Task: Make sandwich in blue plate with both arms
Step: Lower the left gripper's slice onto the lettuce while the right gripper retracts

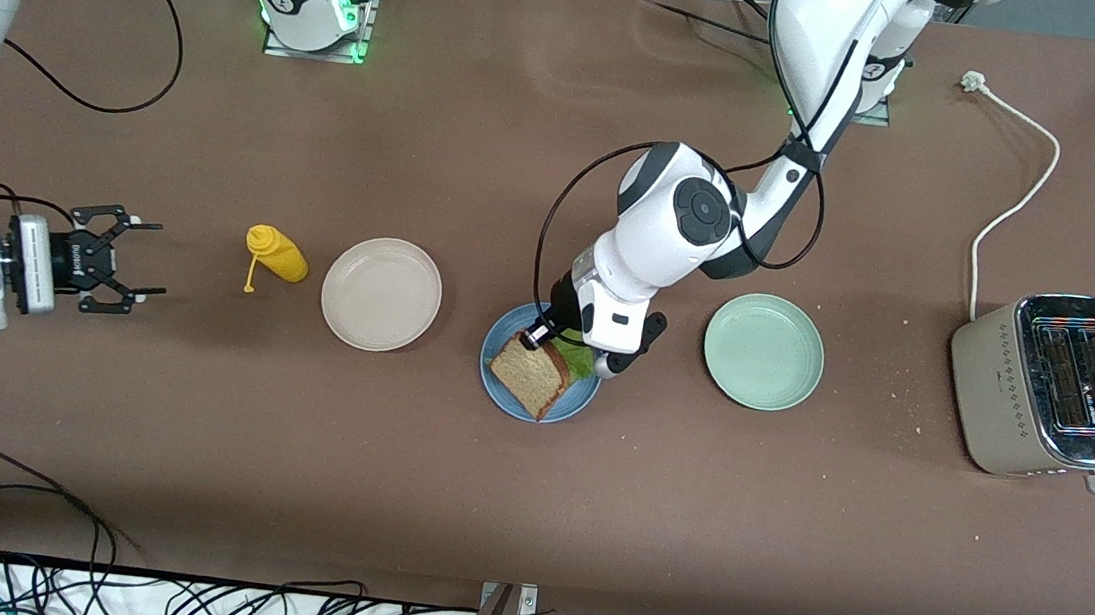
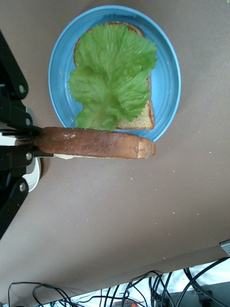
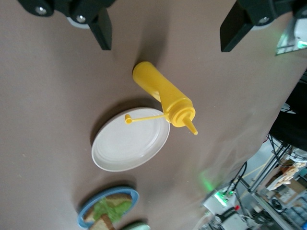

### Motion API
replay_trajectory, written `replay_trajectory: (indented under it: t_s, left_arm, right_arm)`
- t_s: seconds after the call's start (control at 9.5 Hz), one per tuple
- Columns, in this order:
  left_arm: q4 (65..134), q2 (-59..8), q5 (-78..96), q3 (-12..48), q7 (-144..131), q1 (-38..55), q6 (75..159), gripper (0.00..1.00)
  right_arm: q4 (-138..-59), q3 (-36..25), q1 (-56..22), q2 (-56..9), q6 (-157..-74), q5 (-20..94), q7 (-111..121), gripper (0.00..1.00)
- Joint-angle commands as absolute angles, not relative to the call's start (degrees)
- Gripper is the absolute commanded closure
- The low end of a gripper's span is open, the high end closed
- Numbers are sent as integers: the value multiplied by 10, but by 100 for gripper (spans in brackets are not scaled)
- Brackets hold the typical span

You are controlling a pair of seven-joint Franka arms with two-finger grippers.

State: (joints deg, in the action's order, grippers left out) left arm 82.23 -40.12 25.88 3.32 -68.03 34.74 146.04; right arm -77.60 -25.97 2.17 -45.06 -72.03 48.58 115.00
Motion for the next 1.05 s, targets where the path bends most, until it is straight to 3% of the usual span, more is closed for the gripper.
replay_trajectory:
  t_s: [0.0, 0.21, 0.63, 0.95]
  left_arm:
    - [809, -418, 273, 25, -680, 364, 1471, 100]
    - [809, -425, 271, 25, -680, 366, 1472, 100]
    - [814, -425, 270, 25, -676, 363, 1471, 100]
    - [820, -425, 270, 25, -676, 360, 1470, 100]
  right_arm:
    - [-747, -271, -7, -398, -726, 421, 1002, 0]
    - [-759, -271, -17, -336, -764, 359, 878, 0]
    - [-933, -175, -18, -138, -930, 186, 605, 0]
    - [-957, -108, -18, -77, -940, 79, 331, 0]
